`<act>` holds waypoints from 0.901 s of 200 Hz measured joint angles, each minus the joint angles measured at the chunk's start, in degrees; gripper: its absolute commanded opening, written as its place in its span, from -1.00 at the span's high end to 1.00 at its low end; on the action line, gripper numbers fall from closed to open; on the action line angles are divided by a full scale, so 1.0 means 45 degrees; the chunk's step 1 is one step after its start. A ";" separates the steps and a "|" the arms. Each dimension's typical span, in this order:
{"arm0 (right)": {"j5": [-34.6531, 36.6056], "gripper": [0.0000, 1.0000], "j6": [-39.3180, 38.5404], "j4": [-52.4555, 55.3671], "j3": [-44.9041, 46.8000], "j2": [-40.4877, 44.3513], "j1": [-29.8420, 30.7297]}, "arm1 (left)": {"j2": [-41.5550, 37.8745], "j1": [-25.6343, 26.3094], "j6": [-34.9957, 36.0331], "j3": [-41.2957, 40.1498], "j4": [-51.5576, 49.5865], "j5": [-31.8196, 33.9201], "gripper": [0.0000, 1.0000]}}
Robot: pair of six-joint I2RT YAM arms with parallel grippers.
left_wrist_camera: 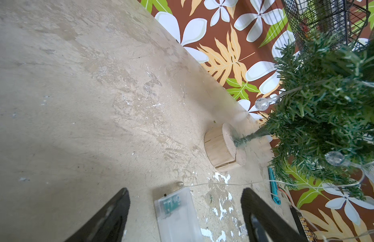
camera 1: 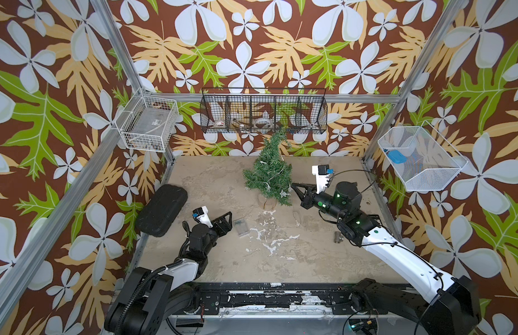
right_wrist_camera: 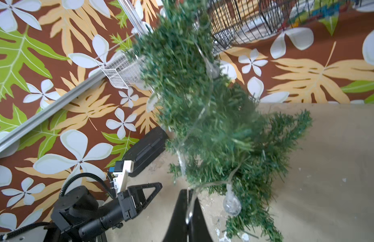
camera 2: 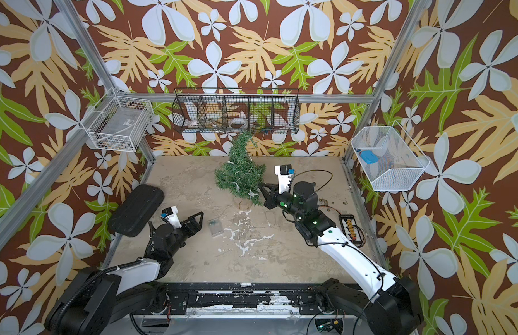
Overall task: Remove string lights from the small christmas tree
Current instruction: Remove the light string from the Christmas tree.
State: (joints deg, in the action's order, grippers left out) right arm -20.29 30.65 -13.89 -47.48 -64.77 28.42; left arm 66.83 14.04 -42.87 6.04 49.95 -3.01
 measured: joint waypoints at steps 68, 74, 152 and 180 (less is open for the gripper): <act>0.2691 1.00 -0.0248 0.0777 -0.0495 0.0277 -0.1953 | -0.0019 0.0000 0.0180 0.0000 0.0000 0.0000 -0.71; 0.2905 1.00 -0.0248 0.0811 -0.0646 0.0189 -0.2186 | -0.0019 0.0000 0.0180 0.0000 0.0000 0.0000 -0.71; 0.3317 1.00 -0.0738 0.1676 -0.5411 -0.3458 -0.2909 | -0.0821 0.0000 0.0039 0.0670 -0.1146 -0.0214 -0.43; 0.3220 1.00 -0.0816 0.2132 -0.7057 -0.4930 -0.3036 | -0.0209 0.0063 -0.0442 0.1015 -0.1234 -0.1030 -0.49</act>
State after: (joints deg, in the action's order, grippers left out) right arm -5.80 26.98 -4.29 -79.24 -86.96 14.76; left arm 65.89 14.33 -44.86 10.61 44.40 -7.64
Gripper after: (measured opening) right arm 0.050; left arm 0.718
